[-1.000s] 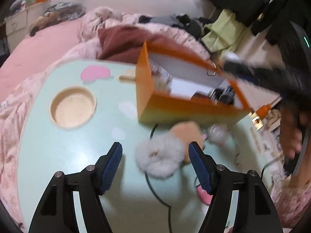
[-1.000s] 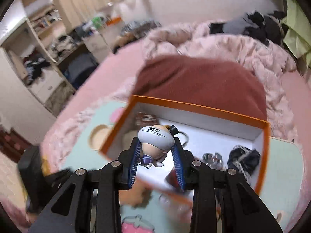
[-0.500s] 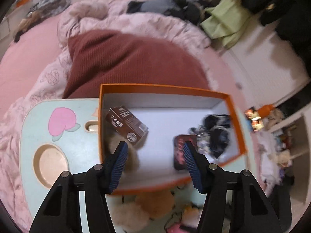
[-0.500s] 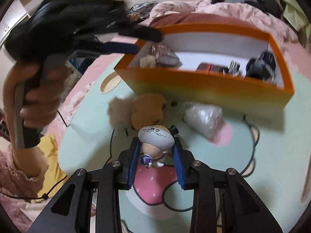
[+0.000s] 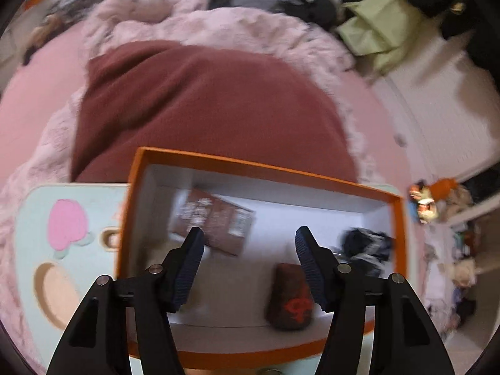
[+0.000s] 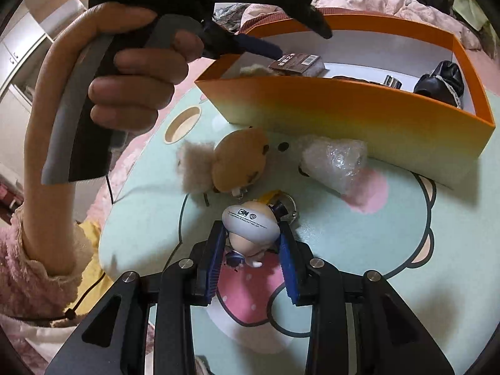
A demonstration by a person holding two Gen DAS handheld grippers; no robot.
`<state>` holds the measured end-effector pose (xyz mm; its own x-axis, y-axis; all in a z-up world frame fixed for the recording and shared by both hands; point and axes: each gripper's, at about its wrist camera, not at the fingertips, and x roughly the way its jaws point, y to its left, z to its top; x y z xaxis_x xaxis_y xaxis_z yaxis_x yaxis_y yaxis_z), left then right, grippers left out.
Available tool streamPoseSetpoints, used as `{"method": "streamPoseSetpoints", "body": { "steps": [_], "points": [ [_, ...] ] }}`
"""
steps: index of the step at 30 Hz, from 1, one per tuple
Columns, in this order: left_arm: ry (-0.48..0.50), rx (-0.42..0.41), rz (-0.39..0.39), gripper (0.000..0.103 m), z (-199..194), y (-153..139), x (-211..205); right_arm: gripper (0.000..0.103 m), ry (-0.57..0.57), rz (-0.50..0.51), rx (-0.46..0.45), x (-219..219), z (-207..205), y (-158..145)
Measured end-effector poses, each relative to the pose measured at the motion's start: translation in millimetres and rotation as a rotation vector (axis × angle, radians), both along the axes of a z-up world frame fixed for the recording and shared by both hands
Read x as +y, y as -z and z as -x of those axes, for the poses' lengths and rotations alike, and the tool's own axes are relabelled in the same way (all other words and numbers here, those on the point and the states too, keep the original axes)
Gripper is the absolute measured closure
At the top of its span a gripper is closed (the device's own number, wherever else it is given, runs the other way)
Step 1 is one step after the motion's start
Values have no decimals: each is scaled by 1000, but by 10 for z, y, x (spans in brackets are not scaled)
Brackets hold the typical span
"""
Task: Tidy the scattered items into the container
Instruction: 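Place the figurine on the table with right tool while left grasps brown drink carton, then lift the brown carton out onto the table with left tool while right grasps brown fuzzy plush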
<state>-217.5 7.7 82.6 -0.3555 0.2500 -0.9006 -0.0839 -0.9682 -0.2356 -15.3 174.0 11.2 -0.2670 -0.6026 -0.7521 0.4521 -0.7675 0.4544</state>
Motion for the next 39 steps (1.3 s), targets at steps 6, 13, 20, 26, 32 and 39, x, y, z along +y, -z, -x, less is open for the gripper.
{"method": "streamPoseSetpoints", "body": {
  "steps": [6, 13, 20, 26, 32, 39],
  "points": [
    [51, 66, 262, 36, 108, 95, 212, 68, -8, 38, -13, 45, 62, 21],
    [180, 90, 434, 43, 100, 275, 374, 68, -3, 76, -34, 72, -15, 72],
    [294, -2, 280, 42, -53, 318, 371, 68, -3, 90, -43, 155, -101, -19],
    [264, 4, 190, 49, -92, 293, 238, 68, 5, 59, -29, 158, -103, -84],
    [204, 169, -57, 49, -409, -322, -98, 68, 28, 64, -13, 240, -122, -191],
    [145, 296, -130, 49, -1060, -702, -753, 68, 61, 116, 10, 433, -106, -397]
  ]
}}
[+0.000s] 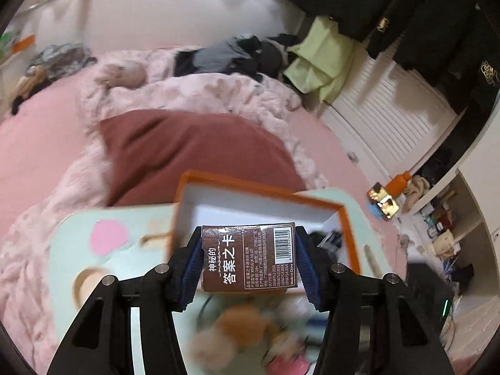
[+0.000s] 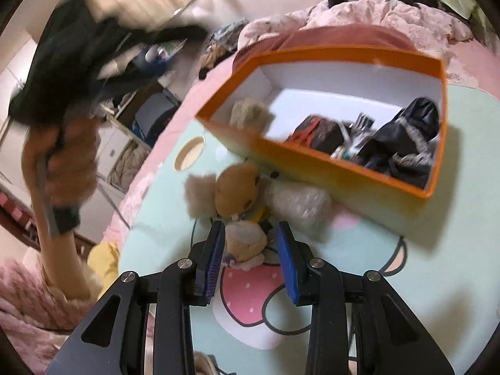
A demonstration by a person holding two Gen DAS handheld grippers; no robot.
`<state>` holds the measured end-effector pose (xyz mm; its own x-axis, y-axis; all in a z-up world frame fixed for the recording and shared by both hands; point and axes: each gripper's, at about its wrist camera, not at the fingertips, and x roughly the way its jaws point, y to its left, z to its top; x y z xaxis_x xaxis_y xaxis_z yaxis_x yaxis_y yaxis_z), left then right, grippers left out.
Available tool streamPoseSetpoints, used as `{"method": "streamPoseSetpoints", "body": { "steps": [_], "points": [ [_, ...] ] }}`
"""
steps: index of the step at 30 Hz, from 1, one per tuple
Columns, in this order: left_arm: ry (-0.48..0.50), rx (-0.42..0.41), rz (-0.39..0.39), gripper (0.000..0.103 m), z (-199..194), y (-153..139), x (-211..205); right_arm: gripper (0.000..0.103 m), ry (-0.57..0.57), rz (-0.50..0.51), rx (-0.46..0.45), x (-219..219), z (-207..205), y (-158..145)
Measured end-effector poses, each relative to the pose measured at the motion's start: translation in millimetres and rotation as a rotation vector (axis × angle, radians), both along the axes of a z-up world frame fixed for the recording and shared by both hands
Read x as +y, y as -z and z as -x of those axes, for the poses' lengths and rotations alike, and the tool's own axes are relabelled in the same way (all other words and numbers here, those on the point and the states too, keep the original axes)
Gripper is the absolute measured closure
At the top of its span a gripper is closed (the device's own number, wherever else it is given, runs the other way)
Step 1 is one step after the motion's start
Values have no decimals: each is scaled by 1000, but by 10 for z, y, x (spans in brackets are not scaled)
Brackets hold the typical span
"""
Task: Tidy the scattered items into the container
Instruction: 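Lift the brown carton out onto the table with left tool while right grasps brown fuzzy plush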
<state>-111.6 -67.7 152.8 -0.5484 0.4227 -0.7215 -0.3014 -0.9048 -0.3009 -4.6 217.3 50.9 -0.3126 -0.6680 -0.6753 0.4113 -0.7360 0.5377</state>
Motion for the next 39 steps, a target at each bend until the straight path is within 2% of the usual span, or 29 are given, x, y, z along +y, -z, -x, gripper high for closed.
{"method": "streamPoseSetpoints", "body": {
  "steps": [3, 7, 12, 15, 19, 24, 26, 28, 29, 30, 32, 33, 34, 36, 39],
  "points": [
    [-67, -32, 35, 49, -135, 258, -196, 68, 55, 0, -36, 151, 153, 84],
    [-110, -103, -7, 49, -291, 644, -365, 68, 111, -24, -58, 210, 358, 181],
    [-105, -109, -37, 49, -437, 848, -367, 68, 188, -102, -48, 260, 490, 170],
    [-103, -109, -51, 49, -492, 922, -360, 68, 164, -97, -24, 240, 474, 28],
    [-96, -109, -47, 49, -471, 1012, -319, 68, 100, -90, 17, -45, 611, -168],
    [-76, -58, -44, 49, -573, 1040, -235, 68, -12, -86, -30, -632, 1027, -314],
    [-52, -57, -44, 48, -624, 1058, -201, 68, -51, -87, -57, -825, 1198, -272],
    [-32, -66, -23, 48, -669, 1098, -134, 68, -55, -140, -109, -1028, 1395, -135],
    [-24, -69, -7, 46, -691, 1118, -99, 68, -55, -169, -134, -1110, 1469, -49],
    [-19, -52, 15, 35, -721, 1122, -64, 68, -58, -190, -152, -1170, 1517, 27],
    [-2, -31, 58, 22, -756, 1130, 2, 68, -77, -243, -186, -1292, 1600, 219],
    [5, -26, 78, 22, -766, 1133, 32, 69, -80, -261, -199, -1326, 1619, 293],
    [8, -24, 91, 21, -771, 1135, 53, 77, -75, -280, -210, -1350, 1635, 377],
    [9, -18, 97, 21, -779, 1127, 68, 80, -68, -274, -170, -1336, 1616, 364],
    [13, -38, 18, 21, -766, 1102, -6, 80, -46, -207, -115, -1172, 1573, 162]
  ]
}}
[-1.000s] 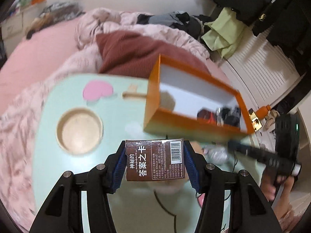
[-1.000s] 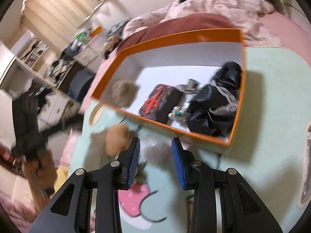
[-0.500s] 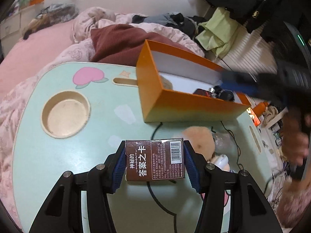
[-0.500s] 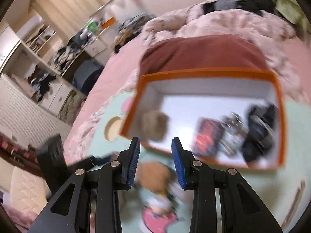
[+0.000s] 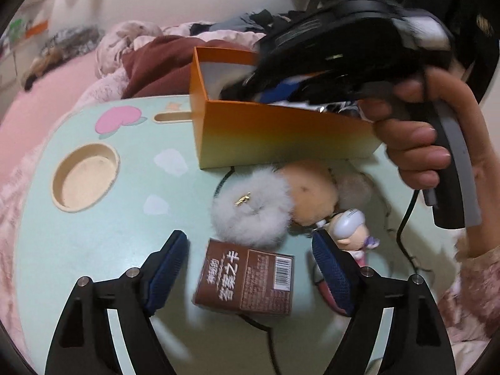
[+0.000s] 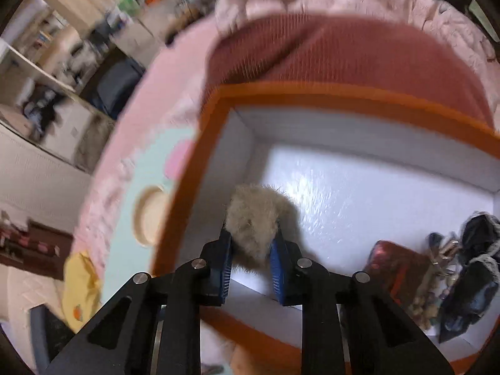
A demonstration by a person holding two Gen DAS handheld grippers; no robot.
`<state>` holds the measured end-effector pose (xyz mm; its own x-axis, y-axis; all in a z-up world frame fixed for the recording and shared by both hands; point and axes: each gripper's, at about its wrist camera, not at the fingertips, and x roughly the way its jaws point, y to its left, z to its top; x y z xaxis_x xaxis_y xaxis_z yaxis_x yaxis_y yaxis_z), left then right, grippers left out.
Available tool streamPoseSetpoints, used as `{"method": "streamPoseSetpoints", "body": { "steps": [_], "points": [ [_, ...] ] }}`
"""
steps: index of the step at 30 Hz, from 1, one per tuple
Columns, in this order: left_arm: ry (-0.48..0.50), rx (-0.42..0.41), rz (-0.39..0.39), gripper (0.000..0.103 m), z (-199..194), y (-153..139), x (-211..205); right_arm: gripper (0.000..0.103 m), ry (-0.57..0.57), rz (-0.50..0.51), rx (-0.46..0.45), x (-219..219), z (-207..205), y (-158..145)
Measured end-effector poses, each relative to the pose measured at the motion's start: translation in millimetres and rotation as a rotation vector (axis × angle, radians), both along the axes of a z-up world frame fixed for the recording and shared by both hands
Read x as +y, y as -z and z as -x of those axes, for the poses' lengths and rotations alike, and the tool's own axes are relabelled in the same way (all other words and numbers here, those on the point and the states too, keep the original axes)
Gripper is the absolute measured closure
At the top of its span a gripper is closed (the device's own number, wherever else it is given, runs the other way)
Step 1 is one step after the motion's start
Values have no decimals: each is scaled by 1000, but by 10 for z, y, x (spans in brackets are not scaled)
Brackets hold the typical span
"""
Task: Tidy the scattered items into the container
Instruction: 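Lift the brown carton out onto the table with left tool while right grasps brown fuzzy plush, then place the brown fuzzy plush on the table with right tool while left grasps red-cross black box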
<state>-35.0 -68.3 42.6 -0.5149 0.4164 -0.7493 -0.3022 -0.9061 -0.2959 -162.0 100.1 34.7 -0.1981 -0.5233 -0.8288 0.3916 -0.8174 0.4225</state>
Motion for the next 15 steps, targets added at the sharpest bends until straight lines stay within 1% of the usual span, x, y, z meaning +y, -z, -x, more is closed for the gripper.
{"method": "streamPoseSetpoints", "body": {
  "steps": [3, 5, 7, 9, 11, 14, 15],
  "points": [
    [-18, -3, -81, 21, 19, -75, -120, 80, 41, 66, 125, 370, -133, -419],
    [-32, 10, -118, 21, 49, -159, -201, 80, 54, 97, 175, 638, -271, -627],
    [-28, 13, -133, 21, 146, -261, -251, 80, 64, 107, 200, 884, -433, -723],
    [-14, 20, -142, 21, 273, -381, -243, 80, 79, 99, 204, 1130, -640, -744],
    [-2, 21, -141, 21, 425, -493, -187, 80, 94, 69, 201, 1263, -813, -685],
    [41, 18, -156, 21, 654, -686, -16, 80, 114, -23, 192, 1357, -1079, -466],
    [59, 11, -164, 21, 738, -746, 70, 80, 117, -36, 174, 1349, -1155, -377]
  ]
}}
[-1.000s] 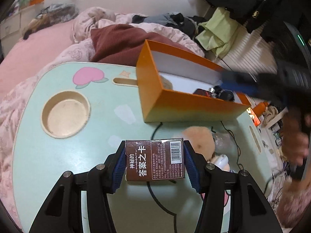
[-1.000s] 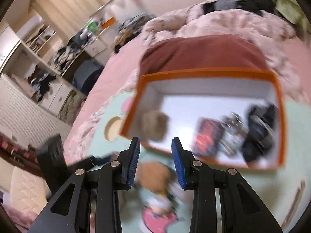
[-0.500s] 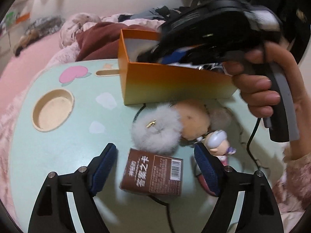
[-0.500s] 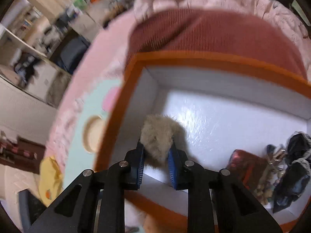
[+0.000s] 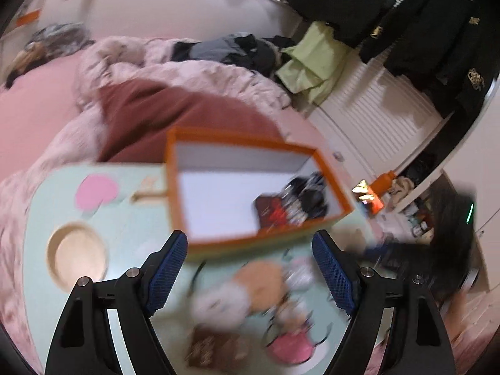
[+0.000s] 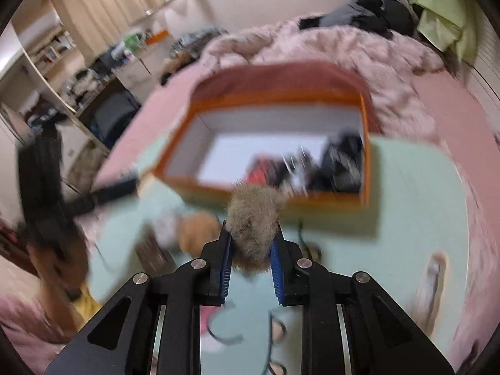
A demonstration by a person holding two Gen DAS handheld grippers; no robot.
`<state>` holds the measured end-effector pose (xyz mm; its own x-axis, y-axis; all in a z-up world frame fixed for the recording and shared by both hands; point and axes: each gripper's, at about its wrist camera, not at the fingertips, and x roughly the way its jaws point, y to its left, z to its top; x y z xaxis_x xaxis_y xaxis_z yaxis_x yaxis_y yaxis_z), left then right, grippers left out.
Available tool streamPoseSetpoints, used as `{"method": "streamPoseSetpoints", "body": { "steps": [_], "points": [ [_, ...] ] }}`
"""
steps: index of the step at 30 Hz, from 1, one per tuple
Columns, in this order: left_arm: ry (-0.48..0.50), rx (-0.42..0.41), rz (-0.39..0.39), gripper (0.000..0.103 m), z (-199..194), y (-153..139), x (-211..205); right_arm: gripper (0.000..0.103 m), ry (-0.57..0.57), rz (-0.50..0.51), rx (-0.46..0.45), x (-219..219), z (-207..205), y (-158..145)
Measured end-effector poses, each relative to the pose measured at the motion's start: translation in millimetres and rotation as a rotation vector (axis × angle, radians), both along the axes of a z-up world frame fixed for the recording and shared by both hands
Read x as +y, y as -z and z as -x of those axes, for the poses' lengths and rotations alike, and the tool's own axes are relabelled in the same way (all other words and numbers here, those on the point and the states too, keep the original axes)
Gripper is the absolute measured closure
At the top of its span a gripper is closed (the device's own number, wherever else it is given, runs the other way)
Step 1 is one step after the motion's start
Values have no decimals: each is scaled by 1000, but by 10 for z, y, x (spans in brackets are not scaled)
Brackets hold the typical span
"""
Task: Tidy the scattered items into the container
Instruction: 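Place the brown fuzzy plush on the table with right tool while left grasps red-cross black box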
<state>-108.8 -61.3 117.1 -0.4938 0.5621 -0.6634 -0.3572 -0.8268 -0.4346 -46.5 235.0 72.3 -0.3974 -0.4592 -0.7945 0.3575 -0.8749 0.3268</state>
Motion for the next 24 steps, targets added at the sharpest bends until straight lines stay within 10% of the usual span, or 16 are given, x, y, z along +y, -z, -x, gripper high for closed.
{"method": "streamPoseSetpoints", "body": {
  "steps": [7, 15, 24],
  "points": [
    [46, -130, 251, 27, 584, 122, 825, 77, 24, -21, -106, -205, -124, 466],
    [104, -304, 269, 62, 833, 705, 1158, 56, 13, 124, -33, -106, -224, 380],
    [88, -268, 176, 62, 814, 620, 985, 56, 46, 195, -49, 37, -180, 385]
  ]
}}
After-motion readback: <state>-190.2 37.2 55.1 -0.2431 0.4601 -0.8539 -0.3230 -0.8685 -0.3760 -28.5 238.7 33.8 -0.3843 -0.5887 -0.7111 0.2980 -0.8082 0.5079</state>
